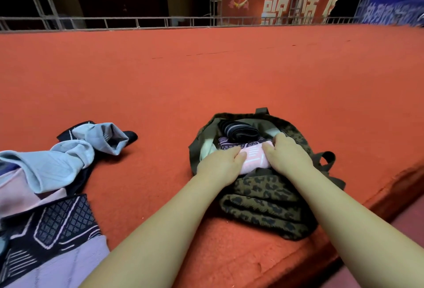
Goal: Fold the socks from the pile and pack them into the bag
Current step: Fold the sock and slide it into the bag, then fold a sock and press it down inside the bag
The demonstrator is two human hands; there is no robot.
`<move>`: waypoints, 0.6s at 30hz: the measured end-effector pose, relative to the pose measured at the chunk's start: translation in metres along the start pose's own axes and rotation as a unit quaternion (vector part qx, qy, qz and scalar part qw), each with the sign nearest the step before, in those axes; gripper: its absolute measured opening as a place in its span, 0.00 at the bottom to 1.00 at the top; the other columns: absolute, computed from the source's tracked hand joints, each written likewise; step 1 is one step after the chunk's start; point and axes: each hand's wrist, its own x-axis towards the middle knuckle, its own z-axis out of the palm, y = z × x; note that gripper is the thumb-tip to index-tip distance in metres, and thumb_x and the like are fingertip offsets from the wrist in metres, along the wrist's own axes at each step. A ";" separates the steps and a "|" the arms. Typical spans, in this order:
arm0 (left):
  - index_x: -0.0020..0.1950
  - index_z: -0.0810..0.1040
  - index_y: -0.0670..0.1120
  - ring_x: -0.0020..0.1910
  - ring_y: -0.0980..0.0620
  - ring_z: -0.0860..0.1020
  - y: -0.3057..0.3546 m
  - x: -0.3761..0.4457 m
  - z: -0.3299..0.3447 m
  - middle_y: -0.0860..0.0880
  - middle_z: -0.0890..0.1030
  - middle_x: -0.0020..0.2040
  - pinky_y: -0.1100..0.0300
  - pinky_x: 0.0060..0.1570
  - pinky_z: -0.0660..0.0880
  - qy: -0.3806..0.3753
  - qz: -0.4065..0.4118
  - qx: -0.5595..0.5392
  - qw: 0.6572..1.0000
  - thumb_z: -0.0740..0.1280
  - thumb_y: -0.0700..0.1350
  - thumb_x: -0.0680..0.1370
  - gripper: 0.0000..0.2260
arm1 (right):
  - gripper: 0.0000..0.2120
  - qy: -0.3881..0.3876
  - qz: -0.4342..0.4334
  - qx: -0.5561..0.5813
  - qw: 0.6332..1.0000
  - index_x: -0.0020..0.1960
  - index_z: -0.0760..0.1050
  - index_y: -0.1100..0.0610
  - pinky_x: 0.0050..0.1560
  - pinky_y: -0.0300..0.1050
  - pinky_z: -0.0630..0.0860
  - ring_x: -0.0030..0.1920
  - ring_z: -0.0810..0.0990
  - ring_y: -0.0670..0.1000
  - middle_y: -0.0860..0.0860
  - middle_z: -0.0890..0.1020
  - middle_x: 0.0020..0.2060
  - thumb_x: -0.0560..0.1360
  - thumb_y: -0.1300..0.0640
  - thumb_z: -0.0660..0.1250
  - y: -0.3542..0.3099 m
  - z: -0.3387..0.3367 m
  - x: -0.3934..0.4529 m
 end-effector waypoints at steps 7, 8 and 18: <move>0.62 0.72 0.55 0.65 0.45 0.71 -0.015 -0.017 -0.019 0.46 0.73 0.65 0.49 0.61 0.69 -0.002 0.017 -0.059 0.998 0.52 0.59 0.80 0.17 | 0.21 0.106 -0.086 0.010 0.991 0.64 0.70 0.57 0.58 0.54 0.69 0.62 0.70 0.61 0.56 0.74 0.61 0.76 0.47 0.62 -0.026 -0.018 -0.027; 0.69 0.69 0.54 0.67 0.46 0.70 -0.017 -0.023 -0.026 0.47 0.71 0.69 0.49 0.64 0.68 0.011 0.013 -0.088 0.996 0.53 0.59 0.79 0.20 | 0.21 0.111 -0.100 0.014 0.989 0.65 0.70 0.56 0.59 0.54 0.68 0.63 0.70 0.60 0.56 0.74 0.62 0.76 0.47 0.62 -0.034 -0.019 -0.032; 0.52 0.77 0.55 0.52 0.57 0.76 -0.129 -0.152 -0.098 0.57 0.79 0.50 0.61 0.54 0.70 0.049 -0.036 -0.122 0.991 0.62 0.53 0.79 0.06 | 0.13 -0.046 -0.222 0.208 0.952 0.58 0.74 0.56 0.58 0.41 0.67 0.56 0.74 0.47 0.48 0.76 0.53 0.76 0.54 0.66 -0.136 0.033 -0.118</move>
